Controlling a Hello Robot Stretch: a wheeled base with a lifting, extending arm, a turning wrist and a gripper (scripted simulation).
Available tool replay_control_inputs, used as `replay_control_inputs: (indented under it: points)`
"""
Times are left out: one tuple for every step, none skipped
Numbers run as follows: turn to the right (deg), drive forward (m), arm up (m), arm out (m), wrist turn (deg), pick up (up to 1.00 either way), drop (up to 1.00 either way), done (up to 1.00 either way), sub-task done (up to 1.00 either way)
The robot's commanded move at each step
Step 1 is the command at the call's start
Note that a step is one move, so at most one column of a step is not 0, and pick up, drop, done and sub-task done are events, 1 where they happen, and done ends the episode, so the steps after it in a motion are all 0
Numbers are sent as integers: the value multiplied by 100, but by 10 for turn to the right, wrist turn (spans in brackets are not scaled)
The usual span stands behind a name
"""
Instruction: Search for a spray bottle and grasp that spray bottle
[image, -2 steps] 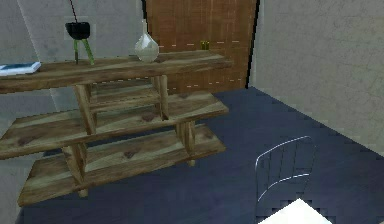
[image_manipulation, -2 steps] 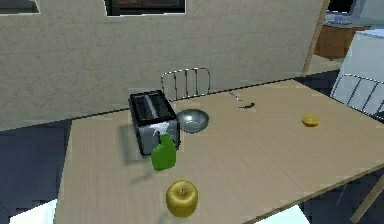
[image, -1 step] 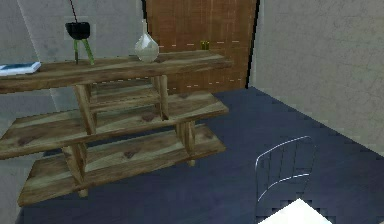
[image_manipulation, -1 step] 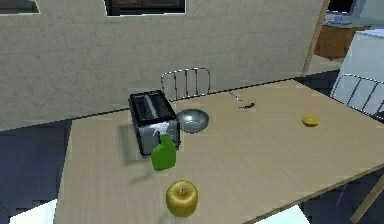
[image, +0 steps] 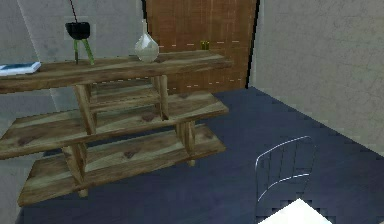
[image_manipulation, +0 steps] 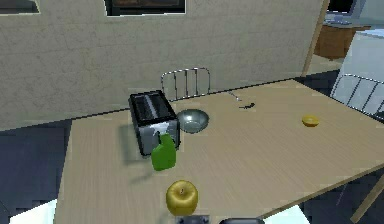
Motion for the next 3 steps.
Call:
replay_control_inputs:
  points:
    - [0, 0, 0, 38, 0, 0, 0, 0, 0]
    - [0, 0, 0, 0, 450, 0, 0, 0, 0]
    - [0, 0, 0, 0, 450, 0, 0, 0, 0]
